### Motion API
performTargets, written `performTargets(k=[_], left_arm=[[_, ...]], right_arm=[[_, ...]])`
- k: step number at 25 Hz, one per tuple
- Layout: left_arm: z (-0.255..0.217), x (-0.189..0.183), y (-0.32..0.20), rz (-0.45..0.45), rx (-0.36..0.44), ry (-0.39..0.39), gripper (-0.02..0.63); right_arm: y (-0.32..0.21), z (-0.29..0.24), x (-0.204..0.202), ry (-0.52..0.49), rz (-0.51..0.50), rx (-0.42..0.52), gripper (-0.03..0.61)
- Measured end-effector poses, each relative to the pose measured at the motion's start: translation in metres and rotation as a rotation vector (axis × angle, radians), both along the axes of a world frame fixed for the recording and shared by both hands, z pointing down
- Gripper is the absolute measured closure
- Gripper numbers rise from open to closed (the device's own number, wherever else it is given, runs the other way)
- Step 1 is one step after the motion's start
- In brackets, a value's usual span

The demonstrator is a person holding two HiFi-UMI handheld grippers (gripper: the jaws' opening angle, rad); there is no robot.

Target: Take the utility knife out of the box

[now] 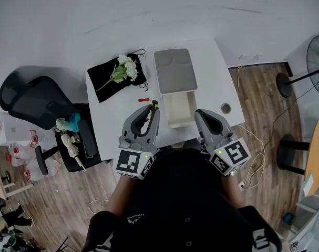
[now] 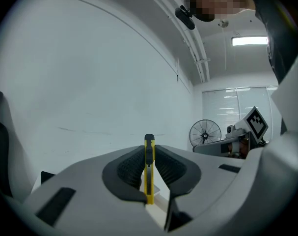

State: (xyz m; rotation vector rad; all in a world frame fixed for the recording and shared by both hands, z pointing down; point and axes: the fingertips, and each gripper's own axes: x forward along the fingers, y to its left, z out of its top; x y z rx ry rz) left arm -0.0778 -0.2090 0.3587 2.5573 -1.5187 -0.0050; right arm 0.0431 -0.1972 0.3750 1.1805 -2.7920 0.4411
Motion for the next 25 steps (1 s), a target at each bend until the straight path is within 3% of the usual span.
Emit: performTargets(k=[16,25], left_arm=[[-0.071,-0.01,-0.015,-0.025,0.154,-0.016,0.552],[-0.092,-0.014,-0.019,-0.037,0.191,-0.018,0.552]], right_arm=[[-0.019,-0.073,0.006,-0.025,0.012,0.161,0.574],[-0.029,-0.105,0.013,-0.051,0.021,0.233,0.574]])
